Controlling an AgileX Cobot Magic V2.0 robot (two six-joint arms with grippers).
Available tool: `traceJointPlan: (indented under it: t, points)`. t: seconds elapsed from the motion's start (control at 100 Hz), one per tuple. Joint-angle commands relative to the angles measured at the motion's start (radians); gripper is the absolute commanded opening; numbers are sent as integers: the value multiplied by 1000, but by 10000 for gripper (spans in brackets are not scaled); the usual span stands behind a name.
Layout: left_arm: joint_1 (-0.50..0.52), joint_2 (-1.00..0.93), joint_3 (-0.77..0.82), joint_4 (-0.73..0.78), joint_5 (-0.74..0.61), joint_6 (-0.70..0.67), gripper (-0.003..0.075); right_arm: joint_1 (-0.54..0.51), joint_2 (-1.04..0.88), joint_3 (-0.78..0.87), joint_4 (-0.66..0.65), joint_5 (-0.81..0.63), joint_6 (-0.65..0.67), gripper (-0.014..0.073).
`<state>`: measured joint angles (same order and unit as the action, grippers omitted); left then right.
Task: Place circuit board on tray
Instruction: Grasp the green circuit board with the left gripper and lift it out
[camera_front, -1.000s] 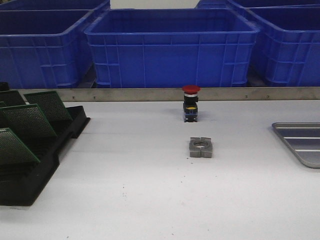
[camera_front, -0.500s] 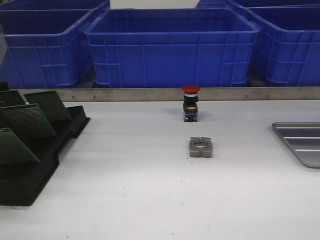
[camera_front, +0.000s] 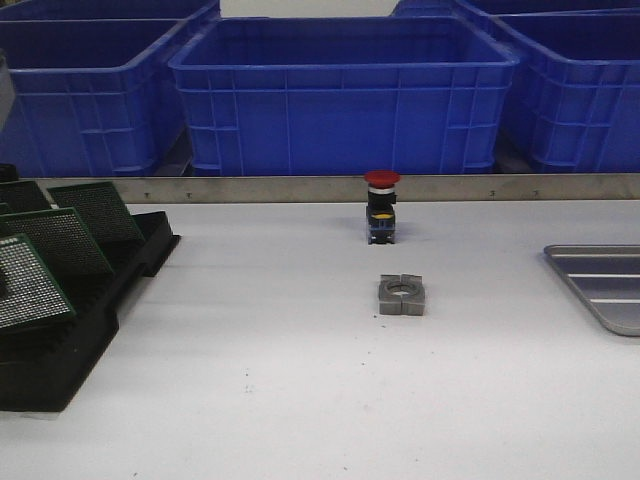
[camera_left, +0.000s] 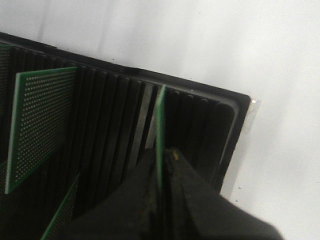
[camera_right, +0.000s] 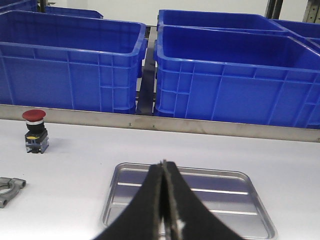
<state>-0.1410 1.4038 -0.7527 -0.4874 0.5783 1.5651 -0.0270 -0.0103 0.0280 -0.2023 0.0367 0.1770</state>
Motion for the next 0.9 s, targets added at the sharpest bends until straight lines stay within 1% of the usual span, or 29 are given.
traceJointPlan:
  t: [0.0,0.08,0.13,0.2,0.28,0.37,0.48,0.55,0.68,0.89]
  points:
    - [-6,-82,-37,-29,48,-14,-17,-3,-20,1,-10,-81,-2,-60]
    - [-6,-133,-51,-45,101,-14,-17,-3,-20,1,-10,-81,-2,-60]
    - [-6,-161,-58,-88,118,-14,-17,-3,-20,1,-10,-81,-2,-60]
    - [-6,-194,-63,-186,133,-14,-17,-3,-20,1,-10,-81,-2,-60]
    - [-6,-211,-63,-336,164,-14,-17,-3,-20,1,-10,-81,-2,-60]
    - [-6,-212,-63,-493,245,-14,-17,-3,-20,1,-10,-81,-2,-60]
    - [-26,-205,-63,-607,348,-14,-17,-3,-20,1,-10,-81,-2,-60]
    - [-58,-205,-63,-649,376,-14,-17,-3,-20,1,-10,-81,-2,-60]
    - [-148,-205,-63,-699,381,-14,-17,-3,-20,1,-10,-81,-2,-60]
    - [-301,-205,-63,-764,327,-14,-17,-2,-20,1,-10,-107,-2,-60]
